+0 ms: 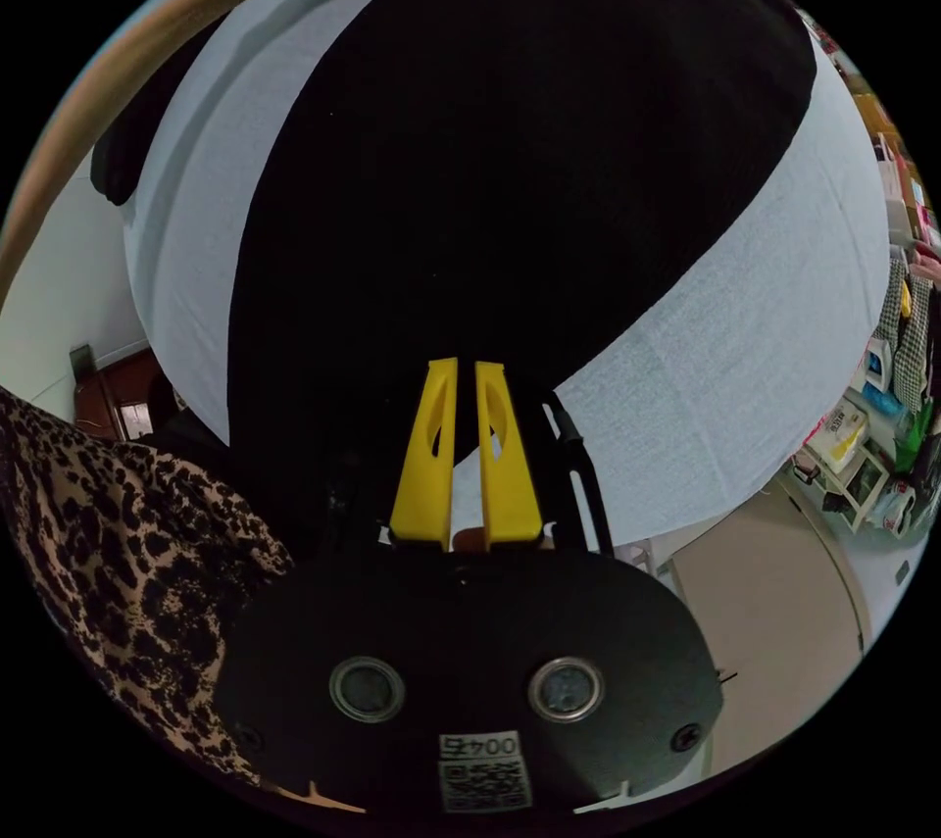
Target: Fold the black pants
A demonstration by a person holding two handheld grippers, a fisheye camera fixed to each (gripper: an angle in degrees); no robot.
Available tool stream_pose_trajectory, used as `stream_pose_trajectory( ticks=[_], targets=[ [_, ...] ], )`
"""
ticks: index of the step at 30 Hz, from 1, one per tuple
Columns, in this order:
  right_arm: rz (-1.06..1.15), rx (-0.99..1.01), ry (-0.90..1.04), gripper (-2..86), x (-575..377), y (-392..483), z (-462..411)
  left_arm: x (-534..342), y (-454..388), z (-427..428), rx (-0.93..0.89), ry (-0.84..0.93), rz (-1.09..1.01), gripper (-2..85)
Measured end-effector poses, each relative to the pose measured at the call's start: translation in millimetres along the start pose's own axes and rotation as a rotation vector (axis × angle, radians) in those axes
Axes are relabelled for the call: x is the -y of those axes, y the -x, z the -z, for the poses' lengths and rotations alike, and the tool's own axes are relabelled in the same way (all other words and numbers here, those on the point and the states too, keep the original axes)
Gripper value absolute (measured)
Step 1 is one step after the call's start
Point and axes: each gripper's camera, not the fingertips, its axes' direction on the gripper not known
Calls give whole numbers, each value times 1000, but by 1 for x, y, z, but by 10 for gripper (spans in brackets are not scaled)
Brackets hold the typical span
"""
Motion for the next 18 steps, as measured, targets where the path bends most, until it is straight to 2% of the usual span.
stream_pose_trajectory(
  ticks=[1, 4, 7, 10, 15, 18],
  targets=[
    [0, 2, 2, 37, 1, -2, 0, 1, 1, 6, 45, -3, 20, 34],
    [-2, -1, -6, 36, 0, -5, 0, -3, 17, 25, 15, -49, 55, 27],
    [-1, -8, -9, 35, 1, -6, -1, -12, 35, 14, -3, 19, 79, 24],
    [4, -14, -1, 35, 2, -8, -1, -15, 57, 13, -111, -14, 154, 26],
    [-22, 3, -24, 37, 0, -14, -1, -19, 60, 22, -146, -35, 189, 43],
    [-25, 2, -32, 36, 0, -16, -1, -35, 79, 25, -257, -70, 304, 78]
  ],
)
